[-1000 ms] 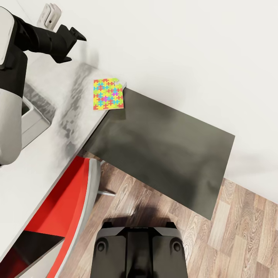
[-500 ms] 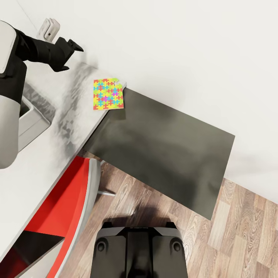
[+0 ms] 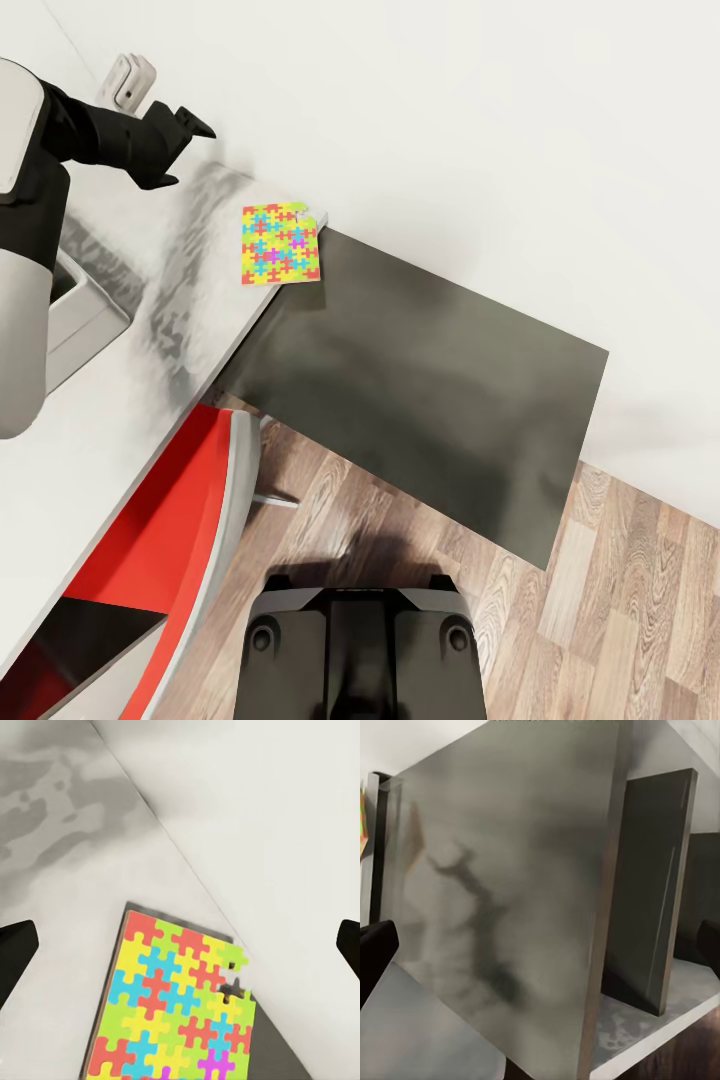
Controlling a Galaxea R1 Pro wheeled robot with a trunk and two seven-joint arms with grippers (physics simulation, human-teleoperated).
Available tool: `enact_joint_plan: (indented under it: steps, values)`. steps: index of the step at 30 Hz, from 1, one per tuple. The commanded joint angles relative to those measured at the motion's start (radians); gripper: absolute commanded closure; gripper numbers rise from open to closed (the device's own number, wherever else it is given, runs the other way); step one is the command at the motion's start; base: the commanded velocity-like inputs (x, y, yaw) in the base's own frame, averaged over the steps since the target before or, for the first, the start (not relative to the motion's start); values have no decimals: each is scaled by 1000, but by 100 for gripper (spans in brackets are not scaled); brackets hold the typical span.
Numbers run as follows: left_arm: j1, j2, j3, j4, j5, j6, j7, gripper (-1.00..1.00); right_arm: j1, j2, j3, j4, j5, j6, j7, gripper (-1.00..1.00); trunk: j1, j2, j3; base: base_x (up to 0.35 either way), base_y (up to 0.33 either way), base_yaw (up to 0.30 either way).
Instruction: Put all the toys in the child's room - the three board games (two on the bed and one on the table), the two jigsaw puzzles on the table, and the tennis ball on the table - inside the toy box on the table in the child's room.
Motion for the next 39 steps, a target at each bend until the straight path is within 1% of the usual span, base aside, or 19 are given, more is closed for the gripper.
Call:
enact_joint_plan:
  steps: [1, 25, 30, 36, 38, 39]
  values:
    - [-1, 1, -4, -1, 11, -1, 10, -100, -1, 0, -1, 1, 4, 3, 5, -100, 1, -2, -1, 0, 0, 0]
    - [0, -2, -6, -1, 22, -1, 8, -100, -2, 0, -4, -5, 3, 3, 8, -100, 1, -2, -1, 0, 0, 4]
    - [0, -5, -6, -1, 22, -1, 8, -100, -1, -1, -3, -5, 4, 3, 8, -100, 1, -2, 1, 0, 0, 117]
    - [0, -10, -6, -2, 24, 0, 8, -100, -2, -3, -3, -4, 4, 3, 7, -100, 1, -2, 3, 0, 0, 204]
    - [1, -20, -6, -3, 25, 0, 8, -100, -6, -8, -3, -1, 3, 3, 7, -100, 1, -2, 4, 0, 0, 241]
    - [1, -20, -6, -3, 25, 0, 8, -100, -6, -8, -3, -1, 3, 3, 7, -100, 1, -2, 4, 0, 0, 246]
